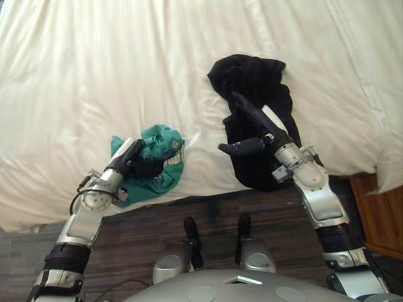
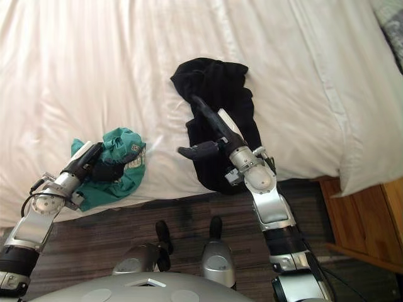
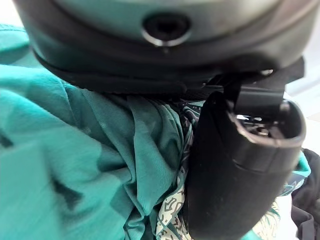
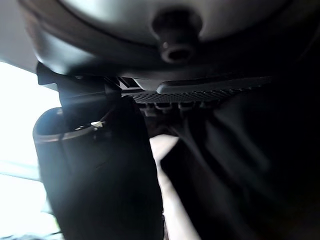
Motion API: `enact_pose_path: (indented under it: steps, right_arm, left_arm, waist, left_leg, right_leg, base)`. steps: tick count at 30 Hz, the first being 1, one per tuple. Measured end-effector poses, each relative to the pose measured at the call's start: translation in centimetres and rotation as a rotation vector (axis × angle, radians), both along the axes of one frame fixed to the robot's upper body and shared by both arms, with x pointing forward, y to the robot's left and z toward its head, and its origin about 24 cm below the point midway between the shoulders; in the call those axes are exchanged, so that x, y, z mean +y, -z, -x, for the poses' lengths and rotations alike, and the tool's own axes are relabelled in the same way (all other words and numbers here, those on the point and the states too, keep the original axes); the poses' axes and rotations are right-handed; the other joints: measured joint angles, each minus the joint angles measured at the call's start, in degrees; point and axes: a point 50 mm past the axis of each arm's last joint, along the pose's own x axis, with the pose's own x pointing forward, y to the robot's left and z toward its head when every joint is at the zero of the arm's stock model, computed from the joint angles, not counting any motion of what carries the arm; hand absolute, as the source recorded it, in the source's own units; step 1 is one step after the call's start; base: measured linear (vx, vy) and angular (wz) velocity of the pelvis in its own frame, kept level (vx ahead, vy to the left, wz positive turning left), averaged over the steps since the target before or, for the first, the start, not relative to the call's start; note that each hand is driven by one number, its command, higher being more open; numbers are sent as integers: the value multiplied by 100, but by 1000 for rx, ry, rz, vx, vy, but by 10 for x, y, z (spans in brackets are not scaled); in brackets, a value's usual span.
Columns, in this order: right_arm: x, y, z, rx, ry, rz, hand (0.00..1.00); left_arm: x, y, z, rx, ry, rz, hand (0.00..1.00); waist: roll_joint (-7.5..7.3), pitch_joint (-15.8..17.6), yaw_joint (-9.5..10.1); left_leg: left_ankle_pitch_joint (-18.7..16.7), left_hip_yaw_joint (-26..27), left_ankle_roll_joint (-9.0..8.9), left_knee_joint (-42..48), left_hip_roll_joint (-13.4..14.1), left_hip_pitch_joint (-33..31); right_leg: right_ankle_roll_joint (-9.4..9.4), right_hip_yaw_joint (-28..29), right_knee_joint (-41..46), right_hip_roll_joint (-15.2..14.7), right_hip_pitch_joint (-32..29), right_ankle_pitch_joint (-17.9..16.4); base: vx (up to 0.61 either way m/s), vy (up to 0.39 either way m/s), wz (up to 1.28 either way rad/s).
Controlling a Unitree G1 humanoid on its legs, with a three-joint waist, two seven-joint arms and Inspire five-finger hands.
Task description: Tidy up the quilt and then pick up the clothes from the bed and put them into the laundry hamper
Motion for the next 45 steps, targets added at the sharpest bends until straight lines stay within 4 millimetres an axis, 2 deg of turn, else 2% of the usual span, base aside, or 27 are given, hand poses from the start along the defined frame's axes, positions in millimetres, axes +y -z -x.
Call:
enact_pose_path:
  steps: [2,4,6,8,12,13,17,23,26,28,30,31,33,34,35,36,37,38,39,40,41,42,43,44,45]
  right_arm:
    - [-6,-6,-9,-51,92,69,100]
    - [-20,-11,-24,-77,235,161,100]
    - [-43,-20,-39,-102,427,214,100]
    - [-55,-30,-46,-126,537,236,100]
    - [-66,-45,-52,-172,618,252,100]
    - [-66,-48,-53,-186,626,252,0]
    - [-67,-55,-58,-205,651,252,0]
    - [-71,-50,-62,-161,647,262,0]
    - [-78,-43,-60,-137,612,161,0]
    - [-87,-31,-51,-105,590,9,0]
    - [-94,10,-22,-19,544,-192,0]
    - [-93,22,-12,7,529,-229,0]
    - [-81,66,41,89,493,-363,0]
    - [-74,75,51,106,491,-396,0]
    - [-61,96,72,165,508,-467,0]
    - [-54,103,78,187,502,-499,0]
    - [-40,111,85,225,444,-550,0]
    - [-24,112,85,258,345,-595,0]
    - [-15,113,86,277,292,-625,0]
    - [2,114,87,326,177,-677,0]
    - [15,115,89,363,92,-701,0]
    - [30,119,95,412,-6,-743,0]
    - [35,120,97,425,-37,-755,0]
    - [42,125,107,457,-67,-781,0]
    - [46,130,117,475,-60,-805,0]
  left_arm:
    - [3,4,7,20,2,28,0]
    - [3,2,6,20,32,37,0]
    - [3,-1,7,20,69,66,0]
    - [5,2,8,36,73,80,0]
    - [18,16,18,90,28,75,0]
    - [22,24,24,120,4,75,0]
    - [27,38,37,180,-28,42,0]
    - [22,39,36,170,-33,48,0]
    - [14,38,35,168,-17,60,0]
    - [8,37,34,161,-21,92,0]
    - [-8,42,36,185,-31,194,0]
    - [-13,44,37,194,-34,230,0]
    - [-42,46,42,201,-23,342,0]
    - [-49,48,43,206,-18,360,0]
    - [-60,55,48,244,-24,389,0]
    - [-64,60,51,265,-36,404,0]
    - [-71,67,56,294,-64,424,0]
    - [-75,72,60,309,-99,445,0]
    - [-76,75,64,316,-129,463,0]
    - [-77,78,70,316,-193,523,0]
    - [-79,81,74,318,-251,577,0]
    - [-80,86,81,321,-339,668,0]
    - [-81,89,83,322,-368,710,0]
    - [-83,93,86,325,-418,787,0]
    - [-86,95,88,324,-448,852,0]
  waist:
    - [42,20,-18]
    - [33,29,1]
    - [34,129,157]
    - [32,199,293]
    - [-51,396,433]
    - [-83,426,421]
    - [-101,535,406]
    - [-158,527,430]
    - [-217,493,440]
    - [-283,456,439]
    - [-366,373,433]
    - [-392,321,410]
    - [-532,51,163]
    - [-572,-27,92]
    - [-663,-211,-15]
    - [-649,-277,-27]
    - [-811,-437,-20]
    - [-782,-459,-15]
    - [-756,-473,-13]
    - [-683,-515,2]
    - [-571,-550,2]
    - [-402,-641,3]
    - [-343,-678,2]
    - [-257,-728,-13]
    - [-232,-744,-16]
  left_leg:
    - [-18,-86,-26,51,2,-31]
    - [-25,-171,-36,122,-22,-117]
    - [-24,-322,-36,164,-61,-237]
    - [-25,-429,-36,182,-90,-392]
    - [-5,-463,-7,289,-149,-638]
    - [11,-459,18,292,-204,-691]
    - [70,-397,108,285,-311,-770]
    - [124,-407,148,231,-379,-773]
    - [284,-506,185,47,-399,-729]
    - [396,-661,168,-101,-408,-622]
    - [441,-995,143,-283,-372,-245]
    - [429,-1087,125,-281,-378,-191]
    - [411,-1764,105,-231,-330,-152]
    - [413,-1920,101,-230,-319,-135]
    - [417,-2140,87,-227,-296,-87]
    - [407,-2200,68,-227,-272,-64]
    - [388,-2215,39,-201,-265,23]
    - [319,-2189,-65,-94,-235,82]
    - [316,-2169,-69,-56,-201,92]
    - [319,-2112,-77,-29,-125,122]
    - [307,-2079,-174,-46,-57,143]
    - [339,-2104,-261,-94,-17,142]
    - [383,-2121,-324,-162,-9,139]
    - [453,-2090,-346,-324,-31,128]
    - [261,-1842,-161,-320,-4,79]
  right_leg:
    - [-1,-82,11,-8,31,1]
    - [-1,-164,13,-46,28,2]
    - [-1,-293,17,-94,-1,7]
    - [1,-402,35,-125,-105,8]
    - [-25,-429,58,-184,-287,102]
    - [-7,-427,52,-217,-332,113]
    - [-29,-392,11,-313,-402,235]
    - [-56,-413,-4,-358,-400,250]
    - [-52,-532,-100,-341,-343,254]
    - [-16,-696,-199,-310,-184,277]
    - [-149,-854,-187,-206,233,179]
    - [-234,-835,-136,-175,309,111]
    - [-520,-456,470,-149,337,-552]
    - [-547,-355,527,-133,383,-664]
    - [-580,-228,507,-71,549,-756]
    - [-580,-205,455,-34,624,-770]
    - [-495,-207,381,-1,807,-754]
    - [-418,-204,425,58,927,-779]
    - [-416,-199,425,82,952,-780]
    - [-416,-197,410,149,982,-780]
    - [-404,-205,401,208,1000,-787]
    - [-270,-277,403,237,1014,-876]
    - [-212,-381,405,235,1031,-937]
    - [-180,-731,379,177,1122,-1072]
    - [-169,-1083,306,148,1238,-1097]
  base:
    - [7,-41,20]
    - [-25,3,27]
    - [-67,38,35]
    - [-69,38,26]
    - [-110,64,12]
    - [-90,77,0]
    - [-76,86,-1]
    - [-41,51,3]
    - [12,-13,15]
    - [54,-70,37]
    - [118,-106,51]
    - [136,-83,79]
    - [154,-103,134]
    - [167,-182,144]
    - [89,-136,89]
    - [117,-209,66]
    - [55,-169,15]
    - [28,-162,1]
    - [-29,-148,-17]
    - [-72,-146,-19]
    - [-99,-171,-11]
    - [-90,-139,6]
    - [-108,-138,49]
    - [-107,-104,88]
    - [-100,-95,118]
